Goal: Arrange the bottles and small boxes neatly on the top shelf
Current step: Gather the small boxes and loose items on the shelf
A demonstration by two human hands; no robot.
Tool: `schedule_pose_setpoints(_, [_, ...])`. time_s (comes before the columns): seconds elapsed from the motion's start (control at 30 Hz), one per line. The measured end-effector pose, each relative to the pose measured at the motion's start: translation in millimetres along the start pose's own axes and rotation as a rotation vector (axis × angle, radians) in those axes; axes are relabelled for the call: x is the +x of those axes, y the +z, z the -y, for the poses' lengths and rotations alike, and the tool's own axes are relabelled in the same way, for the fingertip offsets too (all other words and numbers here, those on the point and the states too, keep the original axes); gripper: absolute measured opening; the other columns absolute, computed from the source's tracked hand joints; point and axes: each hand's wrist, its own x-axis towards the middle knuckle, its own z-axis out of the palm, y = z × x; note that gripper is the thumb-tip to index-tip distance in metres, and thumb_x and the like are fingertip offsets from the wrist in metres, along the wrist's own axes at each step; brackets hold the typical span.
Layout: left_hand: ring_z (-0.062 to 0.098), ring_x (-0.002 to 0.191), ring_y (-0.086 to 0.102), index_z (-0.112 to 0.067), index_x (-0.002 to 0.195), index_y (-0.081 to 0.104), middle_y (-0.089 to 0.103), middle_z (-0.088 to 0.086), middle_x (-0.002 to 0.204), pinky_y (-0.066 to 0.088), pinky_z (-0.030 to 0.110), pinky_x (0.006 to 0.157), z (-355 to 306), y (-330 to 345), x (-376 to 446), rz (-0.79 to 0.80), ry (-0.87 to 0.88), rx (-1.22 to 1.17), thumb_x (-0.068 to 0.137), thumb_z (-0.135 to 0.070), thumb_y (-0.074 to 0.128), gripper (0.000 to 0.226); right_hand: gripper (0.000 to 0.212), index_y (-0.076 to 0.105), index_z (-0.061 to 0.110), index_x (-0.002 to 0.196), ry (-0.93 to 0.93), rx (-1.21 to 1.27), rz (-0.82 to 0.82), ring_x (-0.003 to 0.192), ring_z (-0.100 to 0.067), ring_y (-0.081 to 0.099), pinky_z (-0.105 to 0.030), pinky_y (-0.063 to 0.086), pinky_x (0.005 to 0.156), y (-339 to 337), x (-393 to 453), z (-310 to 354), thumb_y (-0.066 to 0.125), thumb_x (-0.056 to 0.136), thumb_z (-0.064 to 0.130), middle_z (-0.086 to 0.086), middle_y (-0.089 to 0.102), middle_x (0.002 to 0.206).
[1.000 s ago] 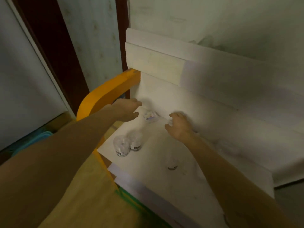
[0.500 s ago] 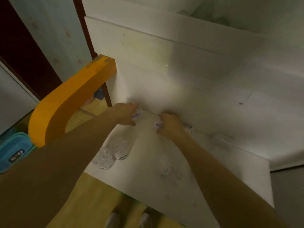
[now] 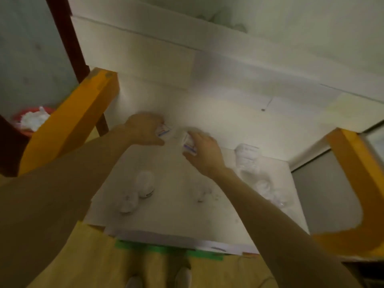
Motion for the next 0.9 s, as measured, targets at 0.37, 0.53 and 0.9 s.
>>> schedule_pose_setpoints(0.37, [0.023, 0.118, 0.057, -0.036, 0.132, 0.049, 0.057, -0.007, 0.13, 0.045, 0.038, 0.099, -176, -53, -34, -0.396, 0.198, -0.256, 0.061, -0.06, 0.057, 0.075, 0.066, 0.043, 0.02, 0.142, 0.149, -0.224, -0.263, 0.113, -0.028, 0.054, -0.037, 0.043, 0.092, -161, -128, -66, 0.063, 0.086, 0.046, -0.006, 0.056, 0.131])
schedule_pose_setpoints(0.53, [0.024, 0.111, 0.061, -0.03, 0.13, 0.048, 0.06, -0.005, 0.125, 0.051, 0.041, 0.092, -322, -67, -64, -0.515, 0.388, -0.372, 0.061, -0.063, 0.059, 0.077, 0.054, 0.052, 0.021, 0.126, 0.251, -0.227, -0.472, 0.099, -0.023, 0.054, -0.028, 0.037, 0.073, -233, -233, -132, 0.062, 0.081, 0.05, -0.001, 0.058, 0.11])
schedule_pose_setpoints(0.9, [0.021, 0.114, 0.057, -0.028, 0.137, 0.042, 0.057, -0.003, 0.129, 0.049, 0.041, 0.091, -610, -36, -132, -0.496, 0.694, -0.267, 0.075, -0.053, 0.066, 0.072, 0.06, 0.043, 0.023, 0.139, 0.563, -0.054, -0.626, 0.103, -0.022, 0.056, -0.032, 0.044, 0.073, -300, -479, -283, 0.064, 0.085, 0.042, -0.001, 0.05, 0.128])
